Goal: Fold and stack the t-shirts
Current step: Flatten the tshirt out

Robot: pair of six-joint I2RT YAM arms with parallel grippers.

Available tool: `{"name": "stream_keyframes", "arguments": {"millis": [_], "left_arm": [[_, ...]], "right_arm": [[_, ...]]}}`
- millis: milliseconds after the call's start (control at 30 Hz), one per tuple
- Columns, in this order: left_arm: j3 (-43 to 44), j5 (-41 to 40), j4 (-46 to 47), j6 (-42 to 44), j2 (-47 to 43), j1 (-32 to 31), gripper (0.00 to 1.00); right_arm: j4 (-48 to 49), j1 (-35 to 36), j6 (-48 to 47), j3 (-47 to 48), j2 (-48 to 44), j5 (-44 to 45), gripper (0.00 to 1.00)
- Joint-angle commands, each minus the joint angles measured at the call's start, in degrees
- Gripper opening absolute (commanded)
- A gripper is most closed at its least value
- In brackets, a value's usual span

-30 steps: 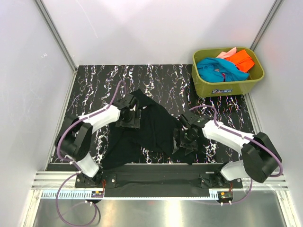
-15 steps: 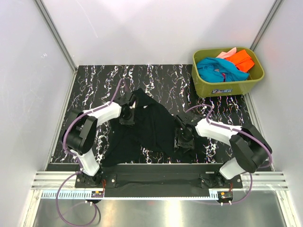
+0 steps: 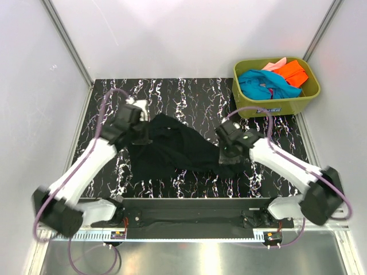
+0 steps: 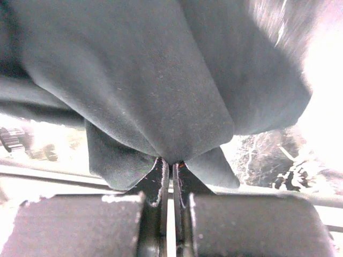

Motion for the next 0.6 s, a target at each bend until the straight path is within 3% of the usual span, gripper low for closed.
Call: {"name": "stream_keyframes", "arguments": {"millis": [0, 100, 267, 367, 400, 567], "left_arm": [[5.4, 2.1, -6.6, -2.7, -10.6, 0.3, 0.00], [12.5, 3.0, -8.1, -3.1, -17.7, 0.3, 0.00], [26.4, 4.8, -8.4, -3.2, -22.4, 0.3, 0.00], [35.8, 6.1, -9.4, -3.8, -22.9, 0.3, 0.00], [37.4, 6.3, -9.5, -4.1, -22.9, 0.3, 0.00], [41.4, 5.5, -8.6, -7.6, -26.6, 0.3, 0.00]], "right_arm": [[-8.0, 0.2, -3.3, 7.4, -8.6, 6.9, 0.00], [-10.2, 0.3, -6.6, 15.6, -13.9, 8.7, 0.00], [-12.0, 0.3, -9.7, 25.9, -17.6, 8.7, 0.00], [-12.0, 0.3, -11.3, 30.3, -19.4, 2.1, 0.00], [-11.2, 0.3, -11.8, 30.8, -19.9, -3.4, 0.00], [-11.8, 0.2, -7.5, 33.4, -23.1, -11.1, 0.00]]}}
